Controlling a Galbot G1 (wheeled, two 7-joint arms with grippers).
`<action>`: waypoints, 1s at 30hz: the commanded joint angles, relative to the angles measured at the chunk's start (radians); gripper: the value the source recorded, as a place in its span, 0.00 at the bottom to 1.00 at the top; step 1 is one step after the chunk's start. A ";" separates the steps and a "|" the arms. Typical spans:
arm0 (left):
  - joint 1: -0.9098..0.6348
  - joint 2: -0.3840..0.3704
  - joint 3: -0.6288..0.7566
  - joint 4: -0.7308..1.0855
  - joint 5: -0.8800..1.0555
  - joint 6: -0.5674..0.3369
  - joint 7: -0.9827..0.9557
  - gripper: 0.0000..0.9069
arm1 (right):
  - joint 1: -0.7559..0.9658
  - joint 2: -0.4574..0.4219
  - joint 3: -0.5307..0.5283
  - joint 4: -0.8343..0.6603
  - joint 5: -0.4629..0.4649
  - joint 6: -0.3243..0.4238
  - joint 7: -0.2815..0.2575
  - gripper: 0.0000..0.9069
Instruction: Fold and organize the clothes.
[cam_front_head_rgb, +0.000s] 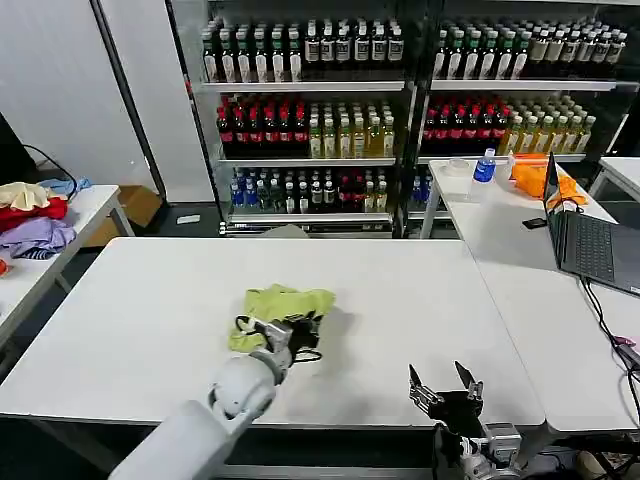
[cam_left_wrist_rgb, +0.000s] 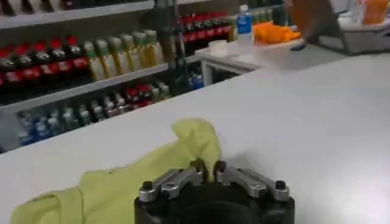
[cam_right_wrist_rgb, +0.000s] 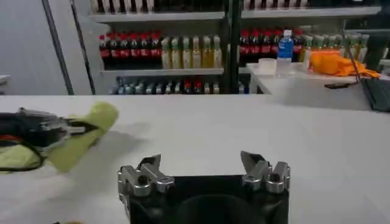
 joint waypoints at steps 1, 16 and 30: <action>-0.086 -0.212 0.084 0.082 -0.044 -0.108 -0.062 1.00 | 0.011 -0.014 0.011 -0.002 0.004 -0.004 0.006 1.00; 0.120 -0.012 -0.266 -0.157 -0.195 -0.195 -0.153 1.00 | 0.218 0.003 -0.080 -0.126 0.065 -0.002 0.055 1.00; 0.437 0.127 -0.526 -0.301 -0.209 -0.206 -0.147 1.00 | 0.726 0.162 -0.287 -0.555 0.371 -0.097 0.206 1.00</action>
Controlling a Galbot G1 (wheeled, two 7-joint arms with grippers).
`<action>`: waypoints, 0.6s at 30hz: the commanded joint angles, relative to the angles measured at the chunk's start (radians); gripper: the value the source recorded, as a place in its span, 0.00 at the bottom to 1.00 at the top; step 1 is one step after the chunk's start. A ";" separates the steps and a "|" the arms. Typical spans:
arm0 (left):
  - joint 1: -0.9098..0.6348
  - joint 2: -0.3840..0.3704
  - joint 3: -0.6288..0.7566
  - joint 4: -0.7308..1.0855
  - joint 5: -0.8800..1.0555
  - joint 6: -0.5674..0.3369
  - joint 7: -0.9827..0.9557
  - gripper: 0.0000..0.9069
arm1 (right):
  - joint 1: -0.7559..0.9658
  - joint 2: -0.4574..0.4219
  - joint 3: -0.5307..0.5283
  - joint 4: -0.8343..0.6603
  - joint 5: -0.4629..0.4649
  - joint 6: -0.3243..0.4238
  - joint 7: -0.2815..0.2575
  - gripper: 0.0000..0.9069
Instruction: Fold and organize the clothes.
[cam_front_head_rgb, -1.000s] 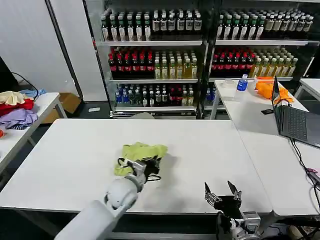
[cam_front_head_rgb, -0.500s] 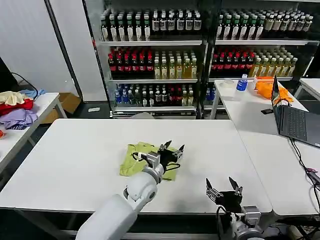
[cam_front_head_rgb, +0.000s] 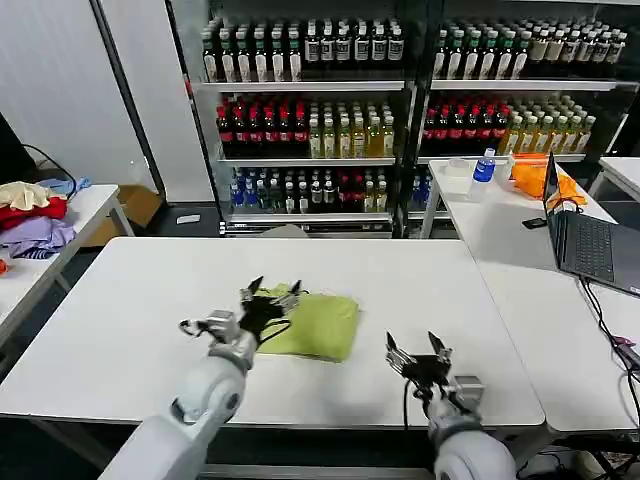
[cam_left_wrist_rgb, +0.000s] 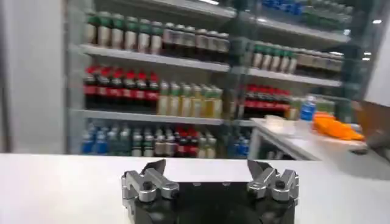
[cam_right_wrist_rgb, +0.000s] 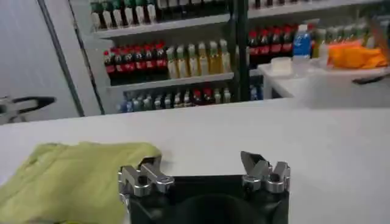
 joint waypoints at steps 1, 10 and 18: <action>0.248 0.097 -0.233 -0.131 -0.029 -0.018 -0.012 1.00 | 0.407 0.116 -0.139 -0.353 0.233 -0.055 0.109 1.00; 0.286 0.099 -0.269 -0.132 -0.034 -0.028 -0.006 1.00 | 0.541 0.157 -0.159 -0.584 0.325 -0.080 0.125 1.00; 0.276 0.095 -0.265 -0.128 -0.037 -0.025 -0.006 1.00 | 0.569 0.170 -0.165 -0.669 0.351 -0.080 0.124 0.48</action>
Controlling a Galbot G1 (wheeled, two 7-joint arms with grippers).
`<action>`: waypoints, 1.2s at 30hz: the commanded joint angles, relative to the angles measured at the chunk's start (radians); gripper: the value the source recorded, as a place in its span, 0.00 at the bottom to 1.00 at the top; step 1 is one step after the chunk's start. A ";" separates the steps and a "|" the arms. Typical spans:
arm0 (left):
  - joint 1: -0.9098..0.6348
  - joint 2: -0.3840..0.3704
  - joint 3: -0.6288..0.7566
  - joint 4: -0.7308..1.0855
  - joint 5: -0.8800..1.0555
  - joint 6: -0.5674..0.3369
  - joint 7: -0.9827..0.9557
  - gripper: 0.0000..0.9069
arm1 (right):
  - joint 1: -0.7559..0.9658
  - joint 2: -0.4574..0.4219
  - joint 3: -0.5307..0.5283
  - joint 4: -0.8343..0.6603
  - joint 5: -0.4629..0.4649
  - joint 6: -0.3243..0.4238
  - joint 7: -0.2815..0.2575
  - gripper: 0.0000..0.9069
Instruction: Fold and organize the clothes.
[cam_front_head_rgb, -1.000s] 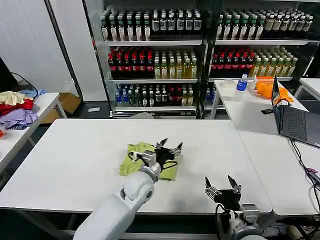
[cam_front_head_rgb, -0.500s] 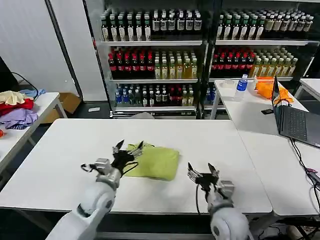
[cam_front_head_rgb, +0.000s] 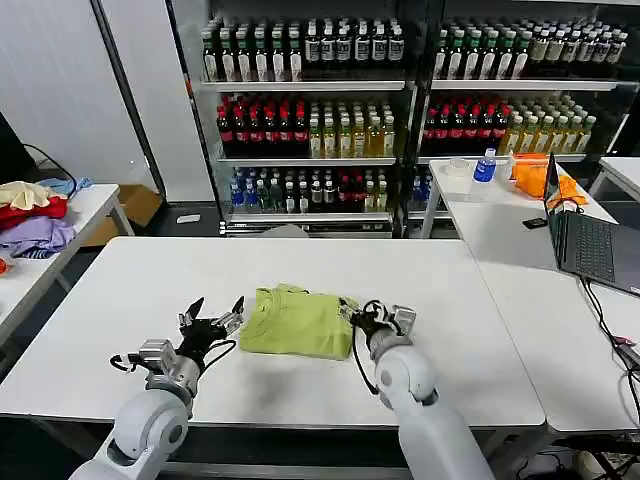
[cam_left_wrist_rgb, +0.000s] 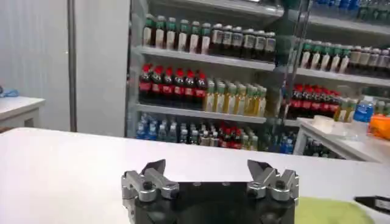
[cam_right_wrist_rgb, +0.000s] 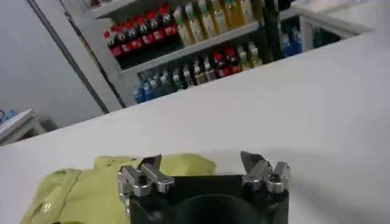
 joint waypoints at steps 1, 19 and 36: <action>0.049 0.018 -0.047 -0.025 -0.006 -0.001 -0.002 1.00 | 0.144 0.044 -0.039 -0.221 0.090 -0.015 0.020 0.14; 0.025 0.005 -0.022 -0.013 -0.008 0.005 -0.001 1.00 | 0.189 0.006 -0.018 -0.290 0.062 -0.002 -0.017 0.00; 0.043 0.004 -0.023 -0.033 -0.005 0.005 0.002 1.00 | 0.248 -0.062 0.008 -0.363 -0.078 0.010 -0.113 0.00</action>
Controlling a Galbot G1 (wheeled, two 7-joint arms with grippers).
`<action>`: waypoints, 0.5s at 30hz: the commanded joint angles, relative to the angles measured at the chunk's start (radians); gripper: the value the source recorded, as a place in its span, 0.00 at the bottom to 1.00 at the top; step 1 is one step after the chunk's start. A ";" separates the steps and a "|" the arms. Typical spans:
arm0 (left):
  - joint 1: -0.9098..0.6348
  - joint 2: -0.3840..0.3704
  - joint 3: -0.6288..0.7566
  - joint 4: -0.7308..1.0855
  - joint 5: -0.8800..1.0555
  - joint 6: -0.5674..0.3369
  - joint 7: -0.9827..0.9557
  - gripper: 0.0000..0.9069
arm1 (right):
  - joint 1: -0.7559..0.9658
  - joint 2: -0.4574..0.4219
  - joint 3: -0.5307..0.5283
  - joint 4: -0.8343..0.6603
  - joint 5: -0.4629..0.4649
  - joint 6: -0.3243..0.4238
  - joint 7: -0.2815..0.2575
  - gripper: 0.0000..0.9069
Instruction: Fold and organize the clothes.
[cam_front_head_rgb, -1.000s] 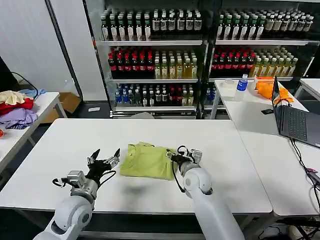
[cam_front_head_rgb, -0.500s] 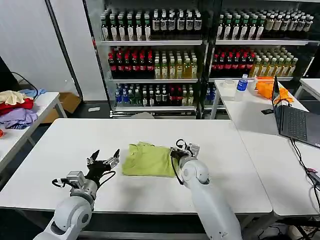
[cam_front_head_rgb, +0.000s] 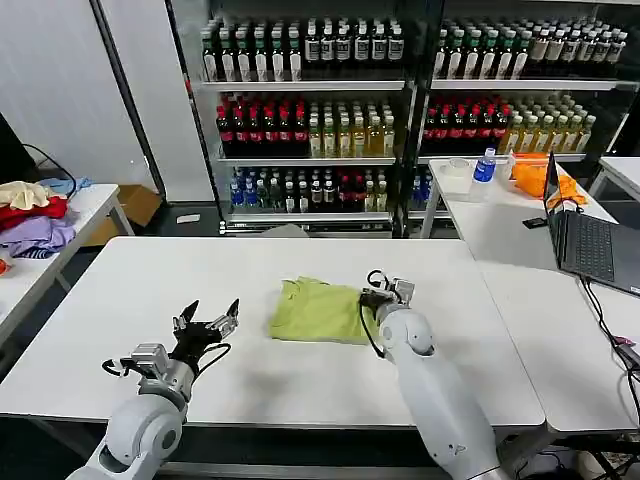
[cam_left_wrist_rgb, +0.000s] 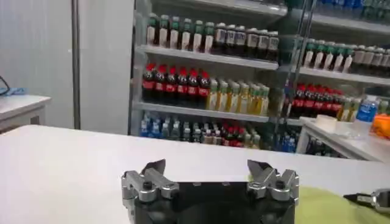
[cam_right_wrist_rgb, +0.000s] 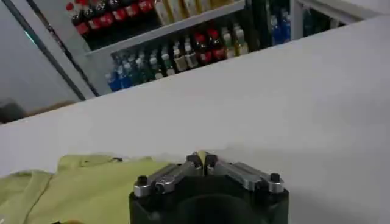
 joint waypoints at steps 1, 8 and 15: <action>0.014 -0.001 -0.001 -0.010 0.003 0.001 0.002 1.00 | 0.035 -0.030 0.012 -0.059 -0.105 0.018 -0.070 0.00; 0.022 -0.004 0.006 -0.019 0.007 0.001 0.002 1.00 | 0.062 -0.028 0.010 -0.125 -0.261 0.137 -0.161 1.00; 0.024 -0.017 0.018 -0.025 0.014 0.001 0.003 1.00 | -0.033 -0.067 -0.007 0.017 -0.402 0.258 -0.195 1.00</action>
